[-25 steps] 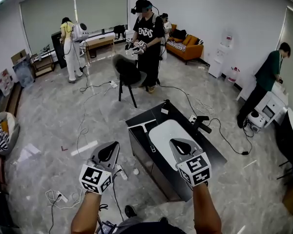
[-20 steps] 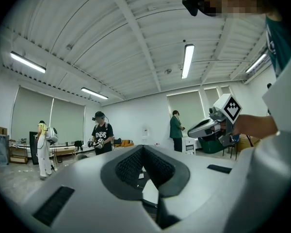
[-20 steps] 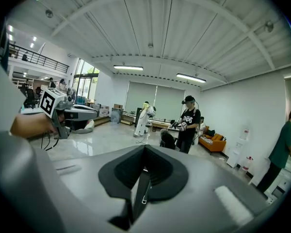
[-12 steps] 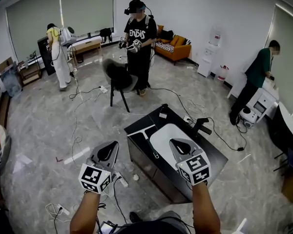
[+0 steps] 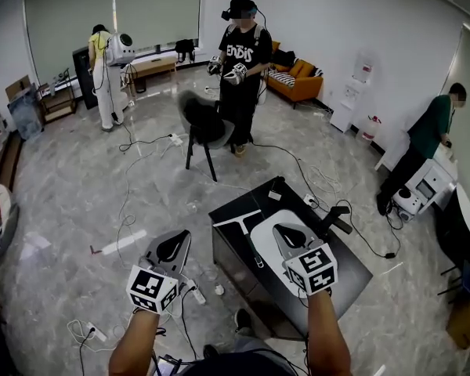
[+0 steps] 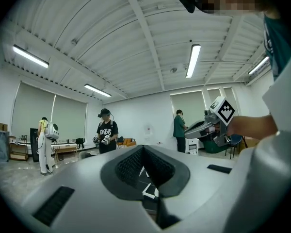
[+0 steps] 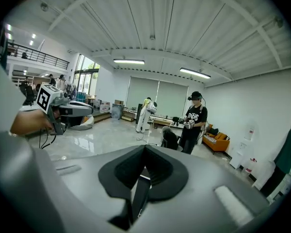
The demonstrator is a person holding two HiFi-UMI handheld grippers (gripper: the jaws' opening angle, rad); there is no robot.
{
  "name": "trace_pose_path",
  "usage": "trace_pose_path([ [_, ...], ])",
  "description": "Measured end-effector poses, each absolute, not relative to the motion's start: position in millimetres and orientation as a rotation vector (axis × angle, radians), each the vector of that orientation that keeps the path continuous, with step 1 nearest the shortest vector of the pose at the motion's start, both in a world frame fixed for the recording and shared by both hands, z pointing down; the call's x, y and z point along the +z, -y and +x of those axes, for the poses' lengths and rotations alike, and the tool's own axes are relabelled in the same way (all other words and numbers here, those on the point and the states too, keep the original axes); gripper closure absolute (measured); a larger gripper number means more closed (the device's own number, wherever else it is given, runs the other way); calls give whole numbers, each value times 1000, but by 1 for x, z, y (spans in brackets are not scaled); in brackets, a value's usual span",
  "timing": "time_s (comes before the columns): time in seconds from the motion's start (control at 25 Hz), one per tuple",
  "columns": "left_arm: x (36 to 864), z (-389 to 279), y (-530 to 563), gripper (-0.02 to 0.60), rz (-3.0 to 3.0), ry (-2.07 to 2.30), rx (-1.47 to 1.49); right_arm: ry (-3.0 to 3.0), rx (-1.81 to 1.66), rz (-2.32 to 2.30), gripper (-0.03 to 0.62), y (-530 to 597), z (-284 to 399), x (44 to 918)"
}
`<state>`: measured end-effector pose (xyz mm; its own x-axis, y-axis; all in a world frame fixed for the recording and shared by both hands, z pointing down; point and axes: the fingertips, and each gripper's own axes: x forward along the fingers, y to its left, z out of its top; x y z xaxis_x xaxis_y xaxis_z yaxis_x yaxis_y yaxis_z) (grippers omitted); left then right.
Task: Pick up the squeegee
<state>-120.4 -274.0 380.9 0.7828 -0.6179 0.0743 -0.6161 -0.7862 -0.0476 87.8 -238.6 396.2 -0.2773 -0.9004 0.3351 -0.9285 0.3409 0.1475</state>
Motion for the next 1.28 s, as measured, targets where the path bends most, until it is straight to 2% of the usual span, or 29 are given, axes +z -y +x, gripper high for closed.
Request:
trace_pose_path([
  [0.44,409,-106,341,577,-2931,-1190,-186,2301,168,1429,585,339,105,449],
  [1.28,547,-78,416,577,-3013,-1380,-437,2267,435,1234,582,452,142,638],
])
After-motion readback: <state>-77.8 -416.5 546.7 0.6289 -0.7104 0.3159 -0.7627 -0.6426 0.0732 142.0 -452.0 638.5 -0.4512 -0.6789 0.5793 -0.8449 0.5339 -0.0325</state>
